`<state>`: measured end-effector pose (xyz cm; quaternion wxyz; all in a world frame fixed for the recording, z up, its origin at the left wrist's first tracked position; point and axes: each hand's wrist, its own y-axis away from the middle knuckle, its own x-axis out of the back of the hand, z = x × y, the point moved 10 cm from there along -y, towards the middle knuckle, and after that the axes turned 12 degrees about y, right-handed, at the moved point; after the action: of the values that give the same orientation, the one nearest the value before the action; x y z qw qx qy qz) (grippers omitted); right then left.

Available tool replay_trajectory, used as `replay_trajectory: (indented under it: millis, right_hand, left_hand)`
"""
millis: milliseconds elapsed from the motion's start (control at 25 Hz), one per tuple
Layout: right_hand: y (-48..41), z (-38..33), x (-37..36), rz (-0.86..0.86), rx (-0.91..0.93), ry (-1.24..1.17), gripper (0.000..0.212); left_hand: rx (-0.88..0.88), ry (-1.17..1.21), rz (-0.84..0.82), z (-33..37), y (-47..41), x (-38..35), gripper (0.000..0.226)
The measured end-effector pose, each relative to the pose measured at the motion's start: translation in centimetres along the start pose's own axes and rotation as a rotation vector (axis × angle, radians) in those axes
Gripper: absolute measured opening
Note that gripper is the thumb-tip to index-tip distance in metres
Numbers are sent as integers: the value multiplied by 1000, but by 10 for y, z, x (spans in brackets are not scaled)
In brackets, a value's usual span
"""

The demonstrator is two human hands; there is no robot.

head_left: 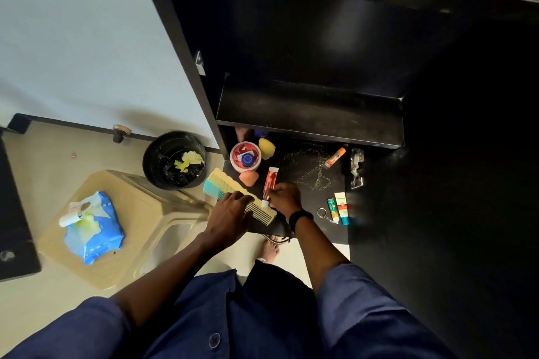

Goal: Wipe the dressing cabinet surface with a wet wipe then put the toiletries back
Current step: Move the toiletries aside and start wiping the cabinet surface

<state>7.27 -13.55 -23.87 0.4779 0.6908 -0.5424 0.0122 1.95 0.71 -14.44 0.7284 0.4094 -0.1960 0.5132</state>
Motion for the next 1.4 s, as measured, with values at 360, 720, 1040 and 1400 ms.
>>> replay_trajectory:
  millis: [360, 720, 1040, 1400]
  right_hand:
    - [8, -14, 26, 182, 58, 83, 15]
    - [56, 97, 113, 376, -189, 529, 40]
    - [43, 103, 100, 315, -149, 550, 31]
    - [63, 8, 8, -412, -5, -475, 40]
  left_hand:
    - [-1, 28, 6, -12, 13, 1, 44]
    - [-40, 64, -95, 26, -2, -29, 44]
    - [-25, 100, -131, 27, -2, -37, 43]
    - [612, 1097, -173, -15, 12, -55, 36]
